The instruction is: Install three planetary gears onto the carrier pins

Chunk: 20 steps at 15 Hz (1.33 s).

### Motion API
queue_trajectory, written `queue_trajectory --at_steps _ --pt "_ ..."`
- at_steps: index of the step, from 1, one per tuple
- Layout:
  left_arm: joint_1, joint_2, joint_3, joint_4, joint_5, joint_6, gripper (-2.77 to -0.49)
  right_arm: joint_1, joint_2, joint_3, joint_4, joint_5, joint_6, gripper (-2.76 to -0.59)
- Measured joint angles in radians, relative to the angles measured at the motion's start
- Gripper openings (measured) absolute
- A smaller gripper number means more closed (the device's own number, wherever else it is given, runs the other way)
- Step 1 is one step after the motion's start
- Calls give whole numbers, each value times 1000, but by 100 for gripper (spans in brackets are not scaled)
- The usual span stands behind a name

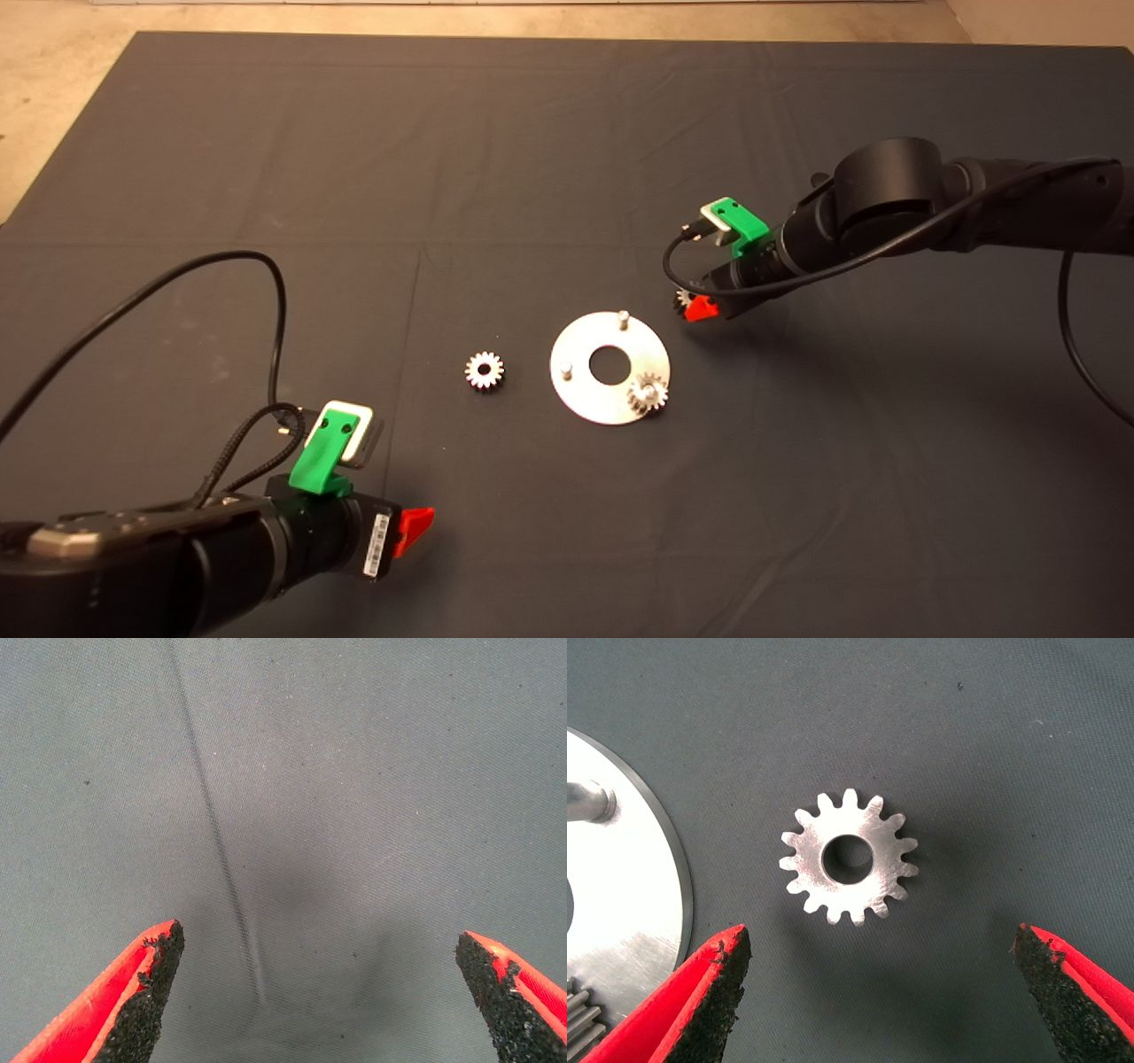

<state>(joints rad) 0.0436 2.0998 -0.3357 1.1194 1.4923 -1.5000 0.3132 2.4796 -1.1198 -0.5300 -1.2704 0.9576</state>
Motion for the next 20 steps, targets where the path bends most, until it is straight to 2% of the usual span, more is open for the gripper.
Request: queue_trajectory --at_steps 6,9,15,20 --pt "0 0 0 0 -1 0 -104 0 37 -13 0 0 -5 -115" --pt "0 0 0 0 -1 0 -104 0 54 -27 0 6 -38 -115" --pt "0 -1 0 0 -1 0 -104 -1 53 -49 0 1 -71 -115" --pt "0 -3 0 0 0 0 -104 -37 53 -65 1 0 -89 -115"
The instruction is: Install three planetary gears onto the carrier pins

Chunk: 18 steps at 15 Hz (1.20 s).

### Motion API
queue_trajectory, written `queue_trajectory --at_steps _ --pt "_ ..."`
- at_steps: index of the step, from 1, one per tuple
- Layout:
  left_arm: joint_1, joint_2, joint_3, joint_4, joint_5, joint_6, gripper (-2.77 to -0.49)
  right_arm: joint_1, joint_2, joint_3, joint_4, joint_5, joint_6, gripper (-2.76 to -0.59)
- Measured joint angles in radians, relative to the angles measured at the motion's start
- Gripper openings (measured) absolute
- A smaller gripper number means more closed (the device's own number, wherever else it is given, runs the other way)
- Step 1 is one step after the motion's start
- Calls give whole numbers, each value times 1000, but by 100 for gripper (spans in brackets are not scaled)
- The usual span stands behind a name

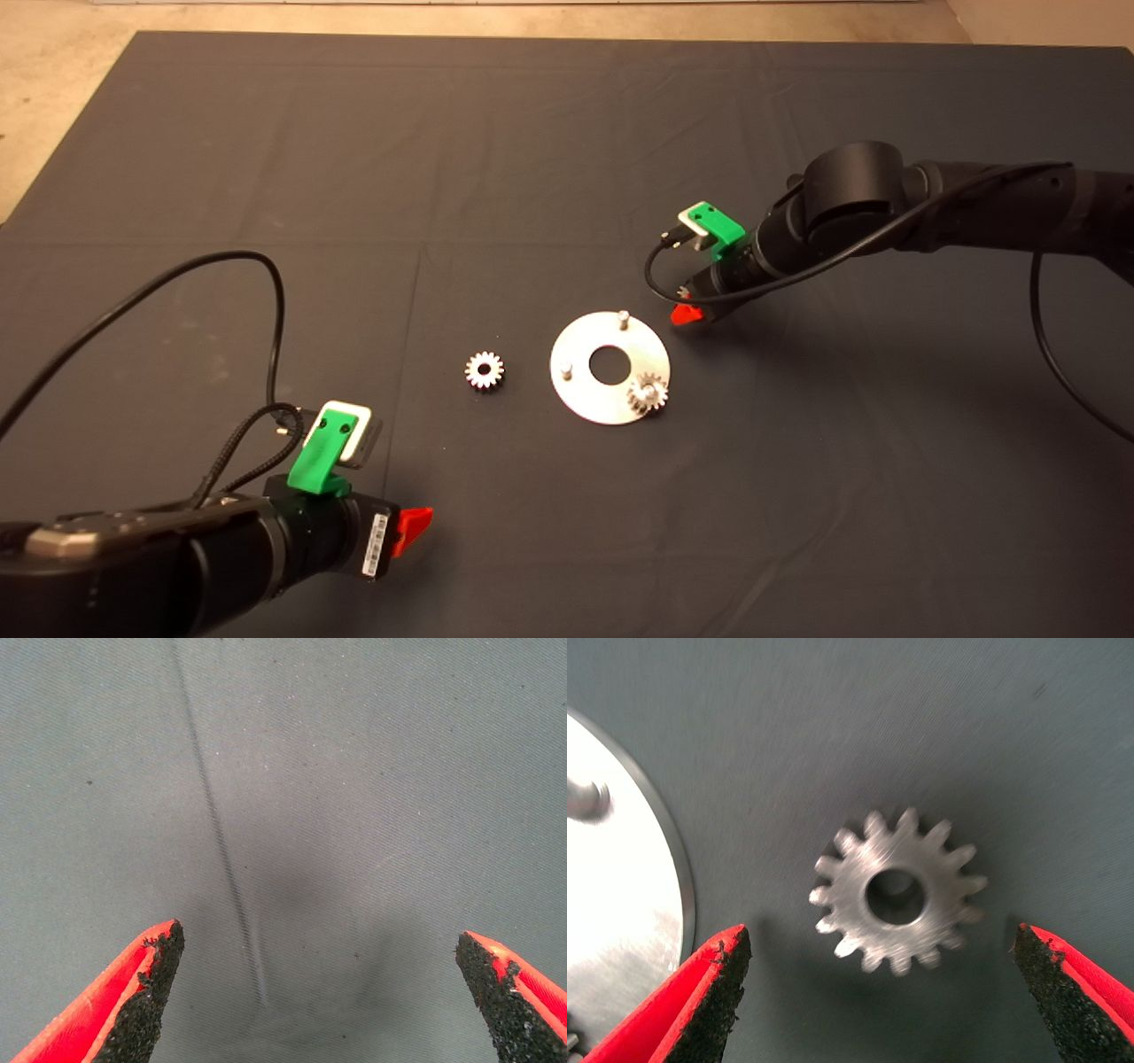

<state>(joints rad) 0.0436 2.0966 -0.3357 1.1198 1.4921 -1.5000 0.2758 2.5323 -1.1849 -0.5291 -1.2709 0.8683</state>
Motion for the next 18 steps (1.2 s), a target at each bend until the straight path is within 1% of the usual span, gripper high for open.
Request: queue_trajectory --at_steps 2,4,6,8,9,10,11,12,14,15,17,18 --pt "0 0 0 0 0 0 -104 -1 0 0 0 0 0 -115" --pt "0 0 0 0 0 0 -104 -1 0 0 0 0 0 -123" --pt "0 0 0 0 0 0 -104 -1 0 -8 0 1 -6 -124" --pt "0 0 0 0 0 0 -104 -1 0 -17 0 0 -13 -137" --pt "0 -1 0 0 0 0 -104 -1 0 -19 0 0 -16 -138" --pt "0 -3 0 0 0 0 -104 -1 0 -23 0 2 -27 -138" --pt "0 -3 0 0 0 0 -104 -1 0 -30 0 2 -36 -148" --pt "0 -3 0 0 0 0 -104 -1 0 -34 0 2 -52 -153" --pt "0 -3 0 0 0 0 -104 -1 0 -40 0 2 -53 -154" --pt "0 -3 0 0 0 0 -104 -1 0 -40 1 3 -53 -165" --pt "0 -3 0 0 0 0 -104 -1 0 -40 1 3 -53 -166" --pt "0 -3 0 0 0 0 -104 -1 1 -40 1 4 -56 -172"
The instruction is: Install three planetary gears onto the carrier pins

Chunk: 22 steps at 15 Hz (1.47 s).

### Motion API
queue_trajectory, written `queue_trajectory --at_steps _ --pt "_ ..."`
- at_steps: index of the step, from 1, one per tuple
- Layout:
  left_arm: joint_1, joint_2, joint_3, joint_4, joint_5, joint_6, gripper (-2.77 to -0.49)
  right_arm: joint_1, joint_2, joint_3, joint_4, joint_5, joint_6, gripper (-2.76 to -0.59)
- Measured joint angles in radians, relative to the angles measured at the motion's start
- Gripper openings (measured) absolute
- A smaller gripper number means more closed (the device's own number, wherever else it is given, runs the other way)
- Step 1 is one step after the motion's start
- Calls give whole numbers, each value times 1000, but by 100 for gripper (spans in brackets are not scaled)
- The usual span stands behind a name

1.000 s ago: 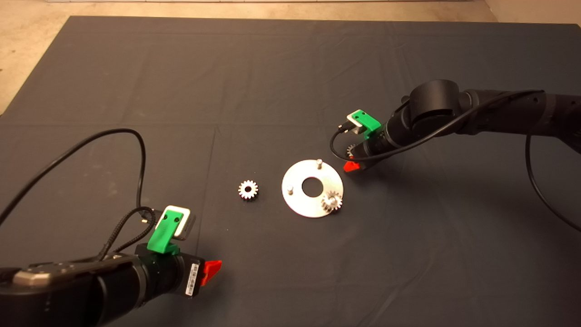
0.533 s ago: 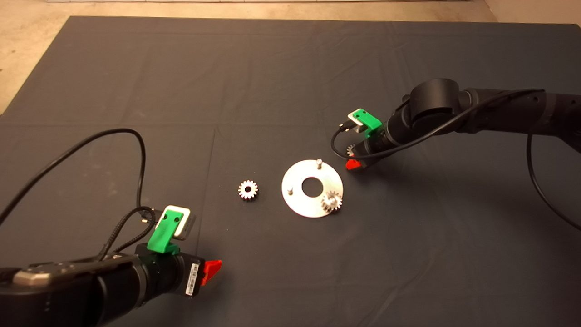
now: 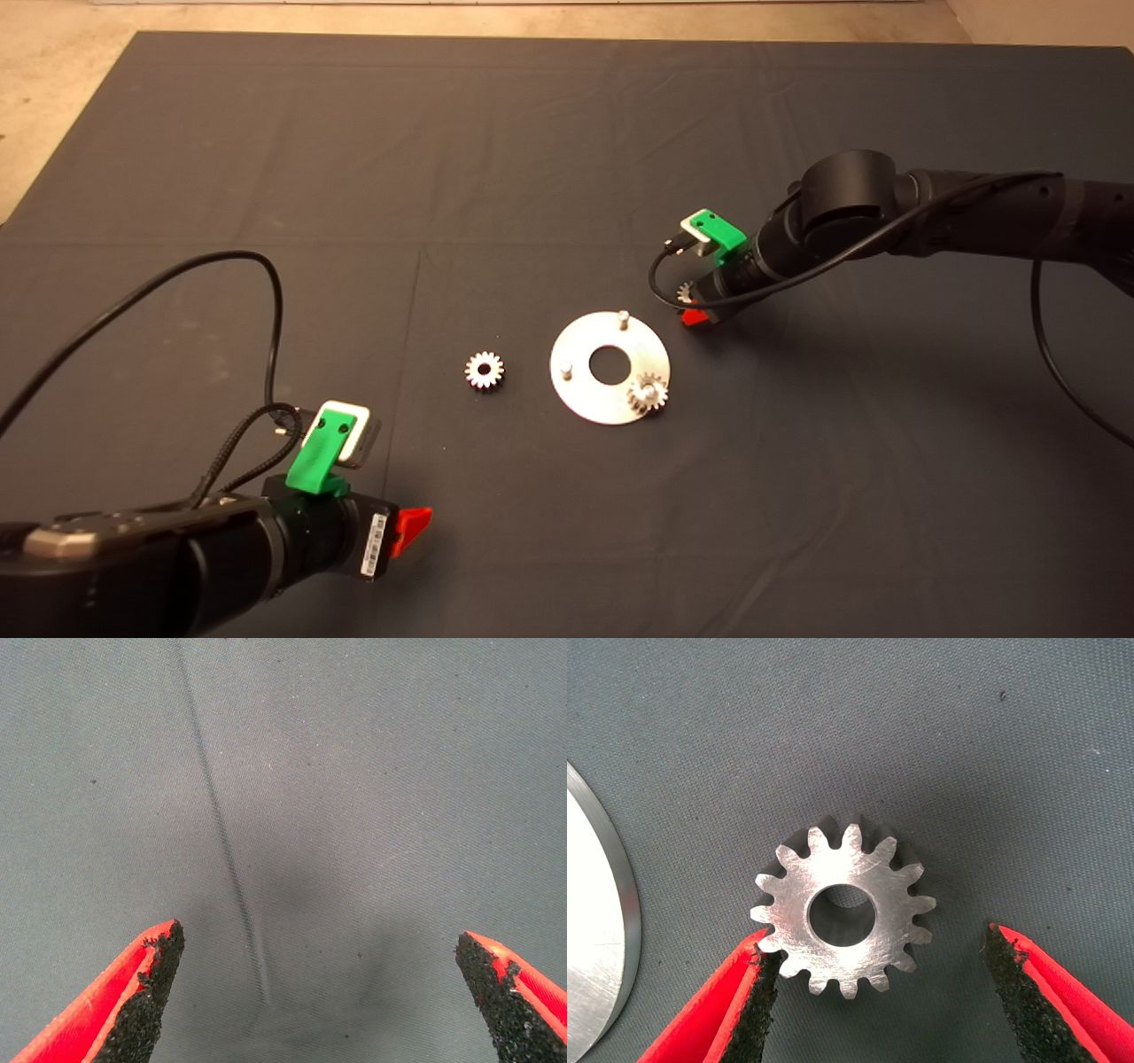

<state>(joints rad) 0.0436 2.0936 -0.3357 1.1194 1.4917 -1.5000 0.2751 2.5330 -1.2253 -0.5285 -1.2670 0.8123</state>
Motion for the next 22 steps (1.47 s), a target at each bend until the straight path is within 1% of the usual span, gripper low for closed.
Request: queue_trajectory --at_steps 1,2,4,6,7,8,9,11,13,15,19,22 --pt "0 0 0 0 0 0 -104 0 2 0 0 0 0 -177" --pt "0 0 0 0 0 0 -104 0 6 -3 0 3 0 -179" --pt "0 -4 0 0 0 0 -104 0 19 -9 0 5 0 -179" --pt "0 -18 0 0 -11 0 -104 0 32 -21 0 10 -1 -179" --pt "0 -28 0 0 -23 0 -104 0 35 -28 0 19 -1 -179" --pt "0 -39 0 0 -37 -1 -104 0 36 -32 0 23 -1 -186" --pt "0 -48 0 0 -46 -1 -104 0 36 -34 0 24 -1 -193" --pt "0 -56 0 0 -53 -1 -104 1 36 -35 0 26 -1 -195" --pt "0 -56 0 0 -53 -1 -104 3 36 -35 0 26 -3 -210" --pt "0 -56 0 0 -54 -1 -104 3 36 -35 1 26 -4 -216" --pt "0 -51 0 0 -54 -1 -104 5 36 -35 1 25 -4 -221" --pt "0 -30 0 0 -53 -1 -104 5 36 -35 1 25 -4 -226"
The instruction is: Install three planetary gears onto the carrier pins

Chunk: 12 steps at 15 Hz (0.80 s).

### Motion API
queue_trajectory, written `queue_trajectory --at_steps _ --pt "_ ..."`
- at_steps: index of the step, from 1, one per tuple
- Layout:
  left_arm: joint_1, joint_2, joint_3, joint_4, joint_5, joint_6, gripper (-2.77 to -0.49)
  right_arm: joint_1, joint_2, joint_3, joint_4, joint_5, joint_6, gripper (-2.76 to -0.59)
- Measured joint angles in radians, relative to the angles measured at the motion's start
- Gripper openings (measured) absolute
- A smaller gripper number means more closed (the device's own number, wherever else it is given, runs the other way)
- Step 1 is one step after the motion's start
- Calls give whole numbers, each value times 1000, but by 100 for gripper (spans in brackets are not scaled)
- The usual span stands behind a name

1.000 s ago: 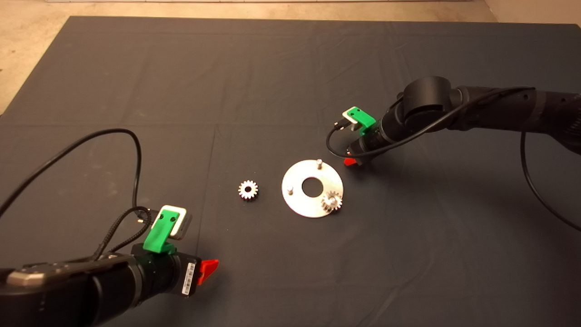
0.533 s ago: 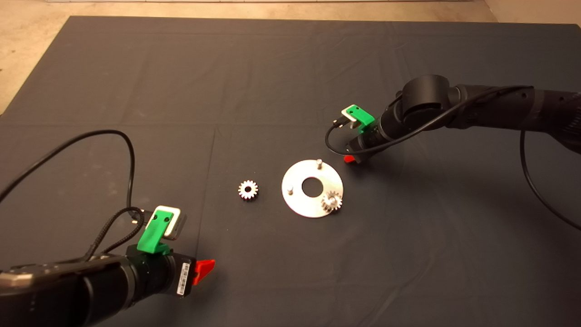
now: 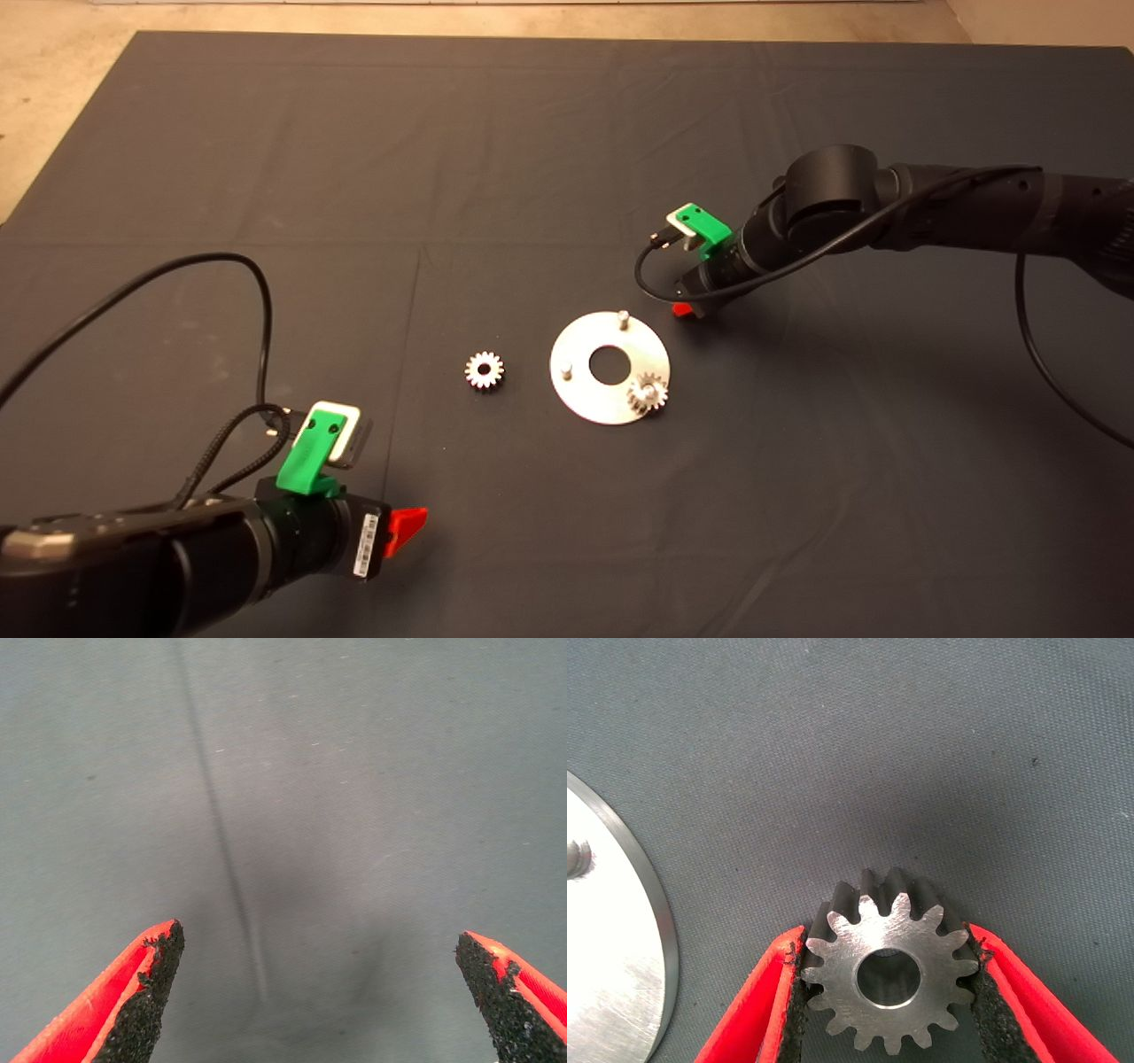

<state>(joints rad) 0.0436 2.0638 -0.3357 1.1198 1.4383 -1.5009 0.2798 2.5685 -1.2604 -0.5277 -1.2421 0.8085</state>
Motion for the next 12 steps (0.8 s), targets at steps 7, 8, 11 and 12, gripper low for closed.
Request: queue_trajectory --at_steps 7,8,11,12 --pt "0 8 0 0 1 0 -104 0 0 1 0 -3 0 -234" --pt "0 13 0 0 1 0 -104 0 0 3 0 -3 0 -234" --pt "0 14 0 0 1 0 -104 0 -1 17 0 -4 0 -237" --pt "0 14 0 0 1 0 -104 0 -1 20 0 -4 0 -238"
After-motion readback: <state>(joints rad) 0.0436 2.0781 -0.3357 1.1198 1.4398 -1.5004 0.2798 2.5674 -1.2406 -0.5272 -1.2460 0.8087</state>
